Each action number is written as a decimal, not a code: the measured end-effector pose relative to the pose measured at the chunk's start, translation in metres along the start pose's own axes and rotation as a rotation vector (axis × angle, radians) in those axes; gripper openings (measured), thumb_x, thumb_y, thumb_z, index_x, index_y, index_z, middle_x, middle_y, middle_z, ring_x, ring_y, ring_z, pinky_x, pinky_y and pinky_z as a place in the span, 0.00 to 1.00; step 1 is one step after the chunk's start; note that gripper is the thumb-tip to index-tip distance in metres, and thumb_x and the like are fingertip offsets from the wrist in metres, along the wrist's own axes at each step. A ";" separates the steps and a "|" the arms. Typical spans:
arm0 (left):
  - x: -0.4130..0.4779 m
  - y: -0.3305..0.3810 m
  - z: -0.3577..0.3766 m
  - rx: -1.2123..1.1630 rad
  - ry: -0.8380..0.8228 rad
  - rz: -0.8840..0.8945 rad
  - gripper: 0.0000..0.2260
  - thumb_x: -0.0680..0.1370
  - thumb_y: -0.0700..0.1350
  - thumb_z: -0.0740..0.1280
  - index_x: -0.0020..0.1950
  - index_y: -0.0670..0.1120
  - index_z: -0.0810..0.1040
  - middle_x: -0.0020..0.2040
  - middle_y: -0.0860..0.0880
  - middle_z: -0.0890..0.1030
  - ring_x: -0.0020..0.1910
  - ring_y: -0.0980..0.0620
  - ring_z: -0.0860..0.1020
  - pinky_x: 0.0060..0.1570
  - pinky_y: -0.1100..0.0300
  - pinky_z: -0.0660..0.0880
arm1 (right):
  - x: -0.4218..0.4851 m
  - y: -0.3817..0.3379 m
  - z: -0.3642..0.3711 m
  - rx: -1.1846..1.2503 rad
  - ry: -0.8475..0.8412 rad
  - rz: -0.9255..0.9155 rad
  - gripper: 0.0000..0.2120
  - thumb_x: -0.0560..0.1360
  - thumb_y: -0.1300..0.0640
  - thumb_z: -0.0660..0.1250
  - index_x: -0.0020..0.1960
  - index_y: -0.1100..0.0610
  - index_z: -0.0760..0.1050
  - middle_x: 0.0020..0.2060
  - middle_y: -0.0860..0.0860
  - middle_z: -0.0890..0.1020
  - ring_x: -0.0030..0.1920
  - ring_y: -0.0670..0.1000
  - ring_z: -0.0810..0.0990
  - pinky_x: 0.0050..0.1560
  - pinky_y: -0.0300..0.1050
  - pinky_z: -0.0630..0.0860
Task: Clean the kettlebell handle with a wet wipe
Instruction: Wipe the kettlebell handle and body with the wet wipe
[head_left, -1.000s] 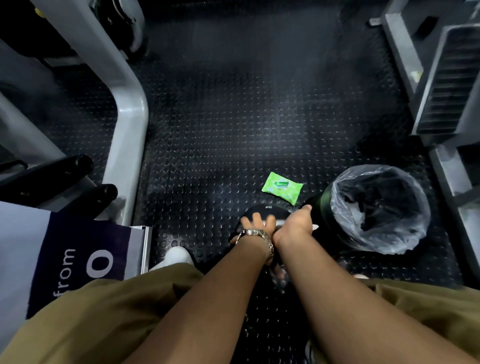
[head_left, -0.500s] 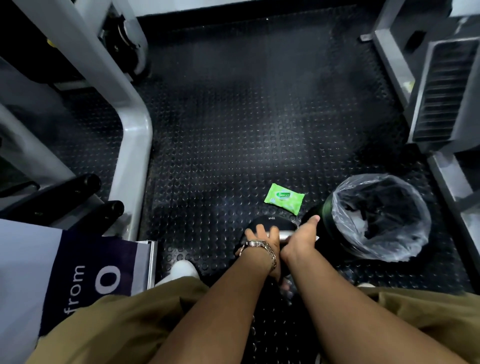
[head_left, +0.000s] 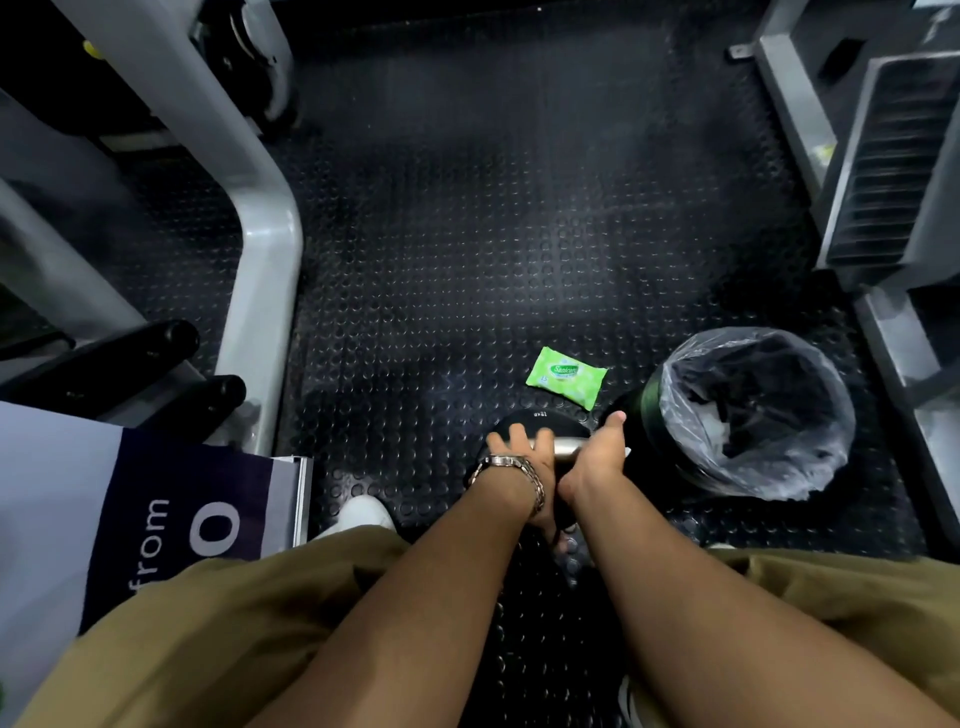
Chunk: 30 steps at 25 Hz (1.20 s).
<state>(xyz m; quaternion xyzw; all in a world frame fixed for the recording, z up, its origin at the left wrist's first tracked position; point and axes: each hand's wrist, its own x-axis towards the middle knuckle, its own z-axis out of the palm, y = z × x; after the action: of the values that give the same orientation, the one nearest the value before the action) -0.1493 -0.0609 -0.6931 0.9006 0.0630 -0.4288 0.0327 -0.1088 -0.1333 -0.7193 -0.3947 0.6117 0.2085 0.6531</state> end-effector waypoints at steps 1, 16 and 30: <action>0.000 0.000 0.000 0.016 0.014 0.001 0.54 0.59 0.59 0.84 0.73 0.49 0.54 0.69 0.42 0.60 0.68 0.36 0.63 0.64 0.40 0.72 | -0.004 0.000 0.001 0.009 0.008 0.002 0.47 0.60 0.22 0.65 0.68 0.53 0.72 0.60 0.54 0.79 0.50 0.63 0.82 0.51 0.62 0.80; -0.011 -0.033 -0.010 -0.109 0.231 0.188 0.26 0.83 0.47 0.63 0.81 0.51 0.62 0.72 0.44 0.73 0.68 0.39 0.74 0.66 0.43 0.73 | 0.032 0.001 0.003 0.012 -0.021 -0.071 0.54 0.50 0.21 0.68 0.68 0.51 0.75 0.60 0.53 0.82 0.53 0.60 0.83 0.60 0.60 0.78; -0.011 -0.026 -0.029 0.076 0.302 0.151 0.11 0.81 0.45 0.65 0.61 0.47 0.80 0.55 0.42 0.83 0.54 0.39 0.82 0.48 0.52 0.76 | -0.012 -0.001 0.002 0.173 -0.155 -0.054 0.24 0.75 0.32 0.66 0.52 0.53 0.79 0.57 0.55 0.85 0.48 0.59 0.85 0.52 0.57 0.82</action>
<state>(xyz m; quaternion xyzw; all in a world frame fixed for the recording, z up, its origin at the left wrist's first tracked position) -0.1377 -0.0324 -0.6662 0.9576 -0.0167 -0.2870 0.0207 -0.1083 -0.1297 -0.7072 -0.3362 0.5643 0.1672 0.7353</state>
